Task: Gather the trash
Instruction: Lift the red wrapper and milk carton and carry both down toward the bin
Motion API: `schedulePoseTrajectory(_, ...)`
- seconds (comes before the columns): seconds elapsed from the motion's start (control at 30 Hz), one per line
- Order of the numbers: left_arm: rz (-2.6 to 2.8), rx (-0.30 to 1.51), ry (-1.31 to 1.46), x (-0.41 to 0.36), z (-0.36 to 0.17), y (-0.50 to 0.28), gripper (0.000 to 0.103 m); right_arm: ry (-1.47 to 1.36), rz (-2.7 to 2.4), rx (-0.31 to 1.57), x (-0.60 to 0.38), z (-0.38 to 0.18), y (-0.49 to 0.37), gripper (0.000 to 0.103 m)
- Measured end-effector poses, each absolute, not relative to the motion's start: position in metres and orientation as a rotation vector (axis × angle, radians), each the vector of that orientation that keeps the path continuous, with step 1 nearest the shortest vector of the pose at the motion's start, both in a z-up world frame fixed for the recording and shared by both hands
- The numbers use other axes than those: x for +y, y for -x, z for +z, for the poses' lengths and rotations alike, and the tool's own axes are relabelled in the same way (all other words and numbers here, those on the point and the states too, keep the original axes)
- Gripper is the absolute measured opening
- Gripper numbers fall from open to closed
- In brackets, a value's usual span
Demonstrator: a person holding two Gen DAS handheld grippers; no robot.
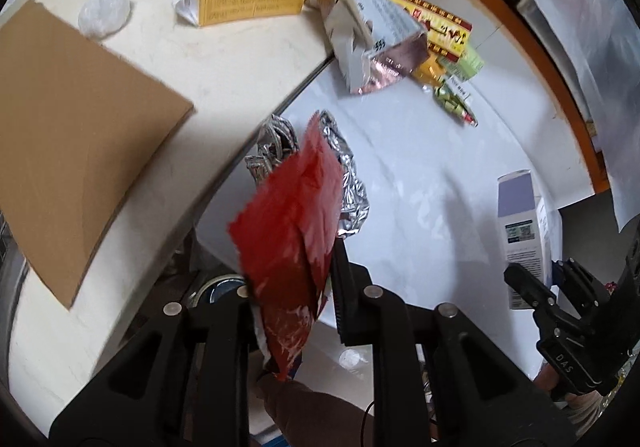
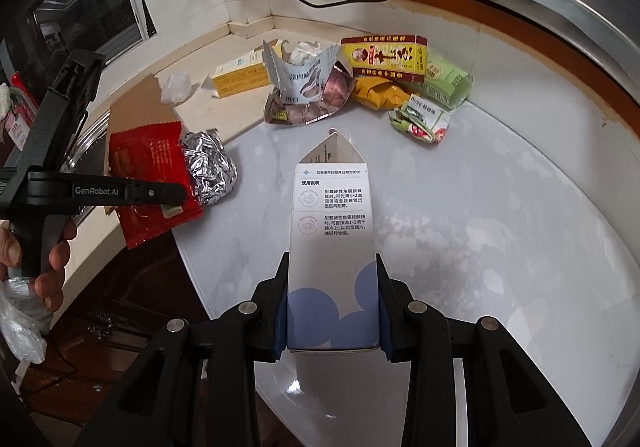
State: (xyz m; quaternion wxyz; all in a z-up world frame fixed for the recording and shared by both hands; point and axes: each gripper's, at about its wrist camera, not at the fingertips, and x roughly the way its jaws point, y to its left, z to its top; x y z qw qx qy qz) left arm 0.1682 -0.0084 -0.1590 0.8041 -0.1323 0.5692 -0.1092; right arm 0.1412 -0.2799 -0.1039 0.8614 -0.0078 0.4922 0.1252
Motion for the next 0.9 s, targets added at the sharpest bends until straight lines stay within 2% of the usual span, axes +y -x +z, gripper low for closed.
schedulePoseTrajectory(0.4,-0.237,1.194,0.3,0.001,-0.161,-0.139,0.015,0.034,0.312,1.036,-0.268,-0.104,-0.117,0.034)
schedulePoseTrajectory(0.53,-0.26,1.177,0.29,-0.001,-0.165,-0.126,0.006,0.045,0.358,1.039,-0.252,-0.104,-0.108,0.034)
schedulePoseTrajectory(0.9,-0.229,1.137,0.292,0.016,-0.181,-0.064,0.005,0.147,0.526,1.035,-0.169,-0.118,-0.058,0.034)
